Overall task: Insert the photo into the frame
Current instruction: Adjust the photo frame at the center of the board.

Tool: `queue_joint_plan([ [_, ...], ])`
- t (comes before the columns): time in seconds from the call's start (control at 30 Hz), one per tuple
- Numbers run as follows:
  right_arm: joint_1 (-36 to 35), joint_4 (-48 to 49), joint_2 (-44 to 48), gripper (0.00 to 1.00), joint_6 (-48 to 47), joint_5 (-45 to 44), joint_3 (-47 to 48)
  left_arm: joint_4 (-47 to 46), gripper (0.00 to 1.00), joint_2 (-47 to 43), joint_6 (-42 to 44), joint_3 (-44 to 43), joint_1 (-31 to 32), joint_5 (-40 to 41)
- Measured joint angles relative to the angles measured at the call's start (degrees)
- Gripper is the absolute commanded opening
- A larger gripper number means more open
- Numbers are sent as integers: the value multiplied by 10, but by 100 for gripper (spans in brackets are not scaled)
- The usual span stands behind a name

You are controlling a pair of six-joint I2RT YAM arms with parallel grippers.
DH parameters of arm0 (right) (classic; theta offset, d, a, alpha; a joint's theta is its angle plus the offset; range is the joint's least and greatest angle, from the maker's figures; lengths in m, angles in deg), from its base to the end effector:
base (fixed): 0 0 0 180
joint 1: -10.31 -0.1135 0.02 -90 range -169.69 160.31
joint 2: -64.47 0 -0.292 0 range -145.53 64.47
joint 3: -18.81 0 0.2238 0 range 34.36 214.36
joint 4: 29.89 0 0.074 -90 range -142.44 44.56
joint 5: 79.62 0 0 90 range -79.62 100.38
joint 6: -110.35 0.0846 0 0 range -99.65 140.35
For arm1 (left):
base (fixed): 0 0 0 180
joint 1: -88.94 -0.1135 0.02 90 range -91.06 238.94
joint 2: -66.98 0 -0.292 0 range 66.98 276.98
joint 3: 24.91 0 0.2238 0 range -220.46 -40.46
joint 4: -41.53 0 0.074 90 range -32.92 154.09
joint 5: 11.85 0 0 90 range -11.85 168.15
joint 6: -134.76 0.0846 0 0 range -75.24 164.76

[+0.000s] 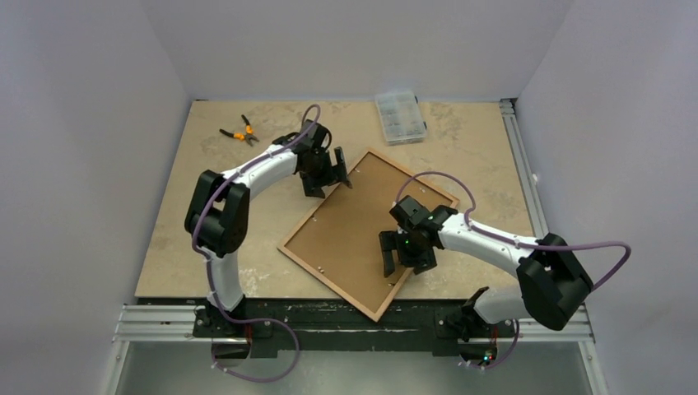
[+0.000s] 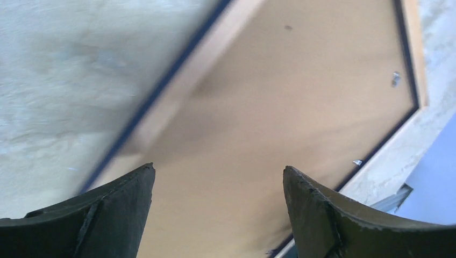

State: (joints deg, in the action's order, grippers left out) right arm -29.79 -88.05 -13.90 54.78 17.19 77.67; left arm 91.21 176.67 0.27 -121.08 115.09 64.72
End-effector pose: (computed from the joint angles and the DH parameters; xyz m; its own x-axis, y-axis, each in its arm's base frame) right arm 0.1510 0.1403 0.1704 -0.9889 -0.0988 -0.1106 -0.1210 0.9688 0.2163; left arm 0.3562 -0.1968 0.1966 -0.9379 -0.2989 -0.1764 -0.1886 0.8656 -0.4639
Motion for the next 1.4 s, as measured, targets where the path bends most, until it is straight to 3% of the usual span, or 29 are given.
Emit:
queue_joint_plan([
  [0.13, -57, 39, 8, 86, 36, 30, 1, 47, 88, 10, 20, -65, 19, 8],
  [0.27, -77, 49, 8, 86, 54, 45, 3, 87, 88, -37, 32, -46, 29, 44],
  [0.43, -79, 47, 15, 88, 57, 65, 26, 89, 82, -252, 14, 122, 25, 70],
  [0.6, -81, 68, 31, 88, 52, 109, 62, 56, 80, -454, -70, 323, 27, 71],
  [0.73, -83, 75, 48, 88, 52, 131, 63, 59, 79, -517, -134, 445, 29, 82],
  [0.87, -83, 76, 58, 88, 55, 138, 63, 55, 75, -513, -170, 484, 29, 94],
  [1.03, -83, 76, 61, 88, 57, 137, 64, -1, 65, -446, -190, 485, 29, 95],
  [1.2, -83, 82, 61, 88, 65, 137, 64, -19, 40, -389, -184, 460, 29, 105],
  [1.4, -81, 88, 64, 88, 70, 137, 64, 15, 20, -307, -122, 394, 23, 138],
])
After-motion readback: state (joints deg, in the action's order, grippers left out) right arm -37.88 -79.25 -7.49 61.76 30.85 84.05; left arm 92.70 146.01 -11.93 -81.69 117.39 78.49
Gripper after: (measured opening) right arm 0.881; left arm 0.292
